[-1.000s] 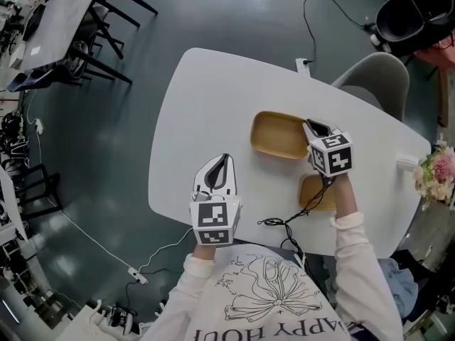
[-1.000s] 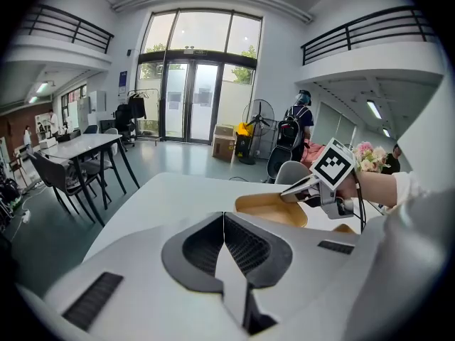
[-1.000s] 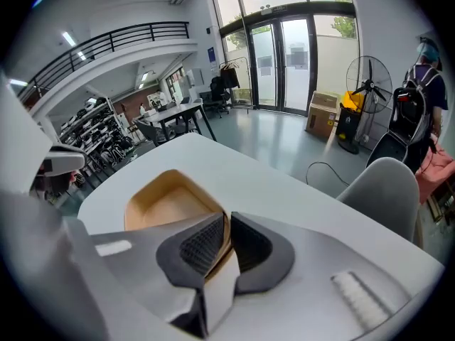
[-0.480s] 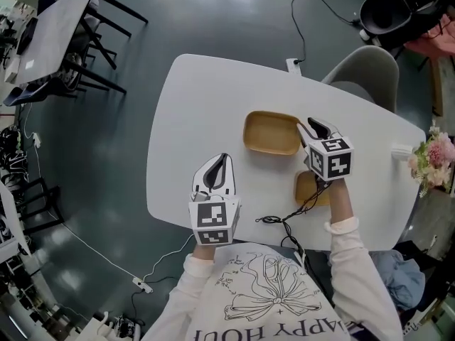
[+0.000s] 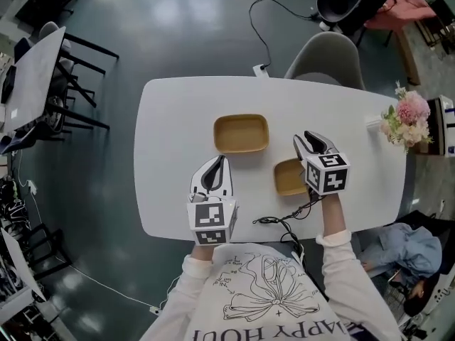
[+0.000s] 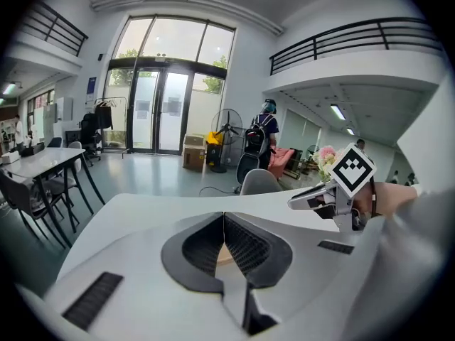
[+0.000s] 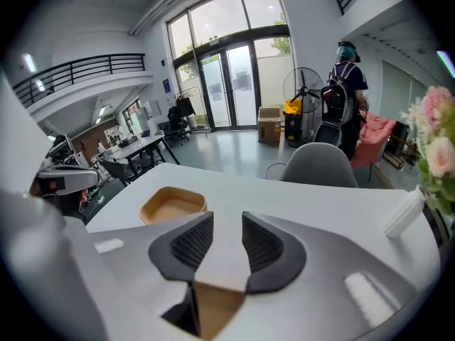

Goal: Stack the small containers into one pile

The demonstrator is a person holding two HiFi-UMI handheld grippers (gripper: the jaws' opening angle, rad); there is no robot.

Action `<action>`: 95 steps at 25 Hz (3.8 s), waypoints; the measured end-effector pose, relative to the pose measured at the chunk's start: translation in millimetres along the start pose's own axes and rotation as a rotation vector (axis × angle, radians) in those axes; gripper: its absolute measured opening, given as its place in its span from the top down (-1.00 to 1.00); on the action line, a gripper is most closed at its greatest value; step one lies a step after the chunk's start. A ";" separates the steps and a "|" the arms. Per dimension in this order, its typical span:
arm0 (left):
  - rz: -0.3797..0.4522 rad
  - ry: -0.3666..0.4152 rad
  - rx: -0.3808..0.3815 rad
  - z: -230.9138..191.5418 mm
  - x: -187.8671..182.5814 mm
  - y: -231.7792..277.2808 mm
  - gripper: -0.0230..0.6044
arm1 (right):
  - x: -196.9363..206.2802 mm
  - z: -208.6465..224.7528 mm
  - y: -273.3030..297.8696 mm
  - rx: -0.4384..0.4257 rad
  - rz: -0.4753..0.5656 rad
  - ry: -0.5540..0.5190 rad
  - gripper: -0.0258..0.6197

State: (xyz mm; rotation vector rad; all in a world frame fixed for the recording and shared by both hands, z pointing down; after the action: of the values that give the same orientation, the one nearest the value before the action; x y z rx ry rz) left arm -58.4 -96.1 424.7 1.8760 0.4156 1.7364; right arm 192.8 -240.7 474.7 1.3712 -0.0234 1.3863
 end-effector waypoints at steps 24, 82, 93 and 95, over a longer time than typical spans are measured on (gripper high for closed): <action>-0.075 0.128 0.209 114.0 28.0 14.3 0.90 | 134.3 60.8 -79.0 0.126 -0.070 0.226 0.51; -0.035 -0.136 0.007 -61.9 -2.9 16.0 0.90 | -7.5 -45.6 56.9 0.122 -0.038 0.267 0.83; -0.071 -0.174 -0.025 -81.6 5.0 35.6 0.90 | -4.9 -42.4 96.1 0.112 -0.108 0.272 0.83; -0.075 -0.178 -0.029 -81.4 6.8 37.6 0.90 | -2.4 -40.7 98.2 0.120 -0.122 0.277 0.83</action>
State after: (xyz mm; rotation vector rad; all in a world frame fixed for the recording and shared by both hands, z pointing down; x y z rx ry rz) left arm -142.8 -107.8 453.6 1.9490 0.3850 1.5042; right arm 98.5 -251.5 523.0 1.2447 0.3265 1.4811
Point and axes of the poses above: the fingertips, and each gripper's own axes: y forward along the fingers, z to its right, x out of its underside, the point moved 10 cm from there along -y, backward along the fingers, and after that the axes turned 13 degrees about -x, right-handed, at the moved point
